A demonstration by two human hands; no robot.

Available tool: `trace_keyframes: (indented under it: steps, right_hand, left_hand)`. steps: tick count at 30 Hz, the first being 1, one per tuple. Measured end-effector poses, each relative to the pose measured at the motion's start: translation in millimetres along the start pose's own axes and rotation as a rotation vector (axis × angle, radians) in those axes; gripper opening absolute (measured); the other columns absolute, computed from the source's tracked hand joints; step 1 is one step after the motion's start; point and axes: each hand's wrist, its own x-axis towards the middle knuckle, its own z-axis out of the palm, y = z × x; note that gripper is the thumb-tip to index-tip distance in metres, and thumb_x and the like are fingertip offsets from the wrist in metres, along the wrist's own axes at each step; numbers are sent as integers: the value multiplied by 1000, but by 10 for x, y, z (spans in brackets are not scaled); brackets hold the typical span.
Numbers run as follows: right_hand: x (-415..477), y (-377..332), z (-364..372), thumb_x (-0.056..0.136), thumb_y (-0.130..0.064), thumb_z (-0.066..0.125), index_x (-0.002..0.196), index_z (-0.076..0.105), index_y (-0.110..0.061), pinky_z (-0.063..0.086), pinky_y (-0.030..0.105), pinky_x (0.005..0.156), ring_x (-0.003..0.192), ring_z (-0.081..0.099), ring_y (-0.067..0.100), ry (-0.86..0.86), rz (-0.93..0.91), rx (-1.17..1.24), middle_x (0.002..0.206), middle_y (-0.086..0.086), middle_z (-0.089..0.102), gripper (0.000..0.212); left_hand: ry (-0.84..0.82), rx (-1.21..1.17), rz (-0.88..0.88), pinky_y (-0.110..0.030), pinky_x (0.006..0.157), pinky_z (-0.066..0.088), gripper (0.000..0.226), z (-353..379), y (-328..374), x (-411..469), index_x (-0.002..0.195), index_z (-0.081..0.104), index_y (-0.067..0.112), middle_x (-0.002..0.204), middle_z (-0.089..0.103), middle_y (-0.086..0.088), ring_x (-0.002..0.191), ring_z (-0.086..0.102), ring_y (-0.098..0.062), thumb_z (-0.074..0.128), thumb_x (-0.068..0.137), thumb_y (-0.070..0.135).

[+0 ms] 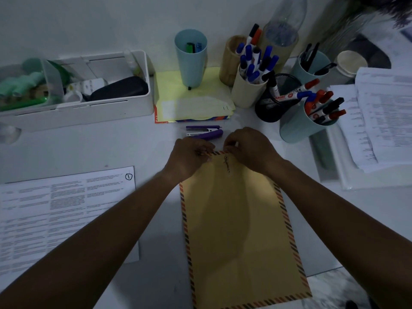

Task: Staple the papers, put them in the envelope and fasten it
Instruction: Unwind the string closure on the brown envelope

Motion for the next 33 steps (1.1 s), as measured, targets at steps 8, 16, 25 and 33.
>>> trace_keyframes:
  steps: [8,16,25,33]
  right_hand:
    - [-321,-288,69,95,-23,63,104,78,-19,53,26,77,80,65,8,-155,79,150,101,-5,76,17]
    - [-751,-1,-43,89,-17,63,89,79,-17,50,26,68,72,66,17,116,336,97,85,-1,76,15]
    - [-1002,-201,41,82,-8,65,90,64,-21,51,28,60,66,65,10,-86,371,332,78,-1,68,15]
    - [-935,-327,180,91,-42,66,104,76,-24,52,28,70,73,65,14,69,405,216,81,-6,74,24]
  left_hand:
    - [56,-8,38,2,87,38,22,-3,12,-4,101,77,6,98,77,-8,84,67,-3,78,79,6]
    - [19,-112,-56,4,74,43,27,-1,25,1,99,76,6,84,70,6,69,61,21,77,74,-5]
    - [36,-70,-15,2,76,45,27,-20,49,-15,99,76,5,89,76,-5,71,64,7,78,73,-2]
    - [38,-55,19,3,78,44,26,-21,15,-7,101,76,5,92,77,-7,74,65,4,78,75,1]
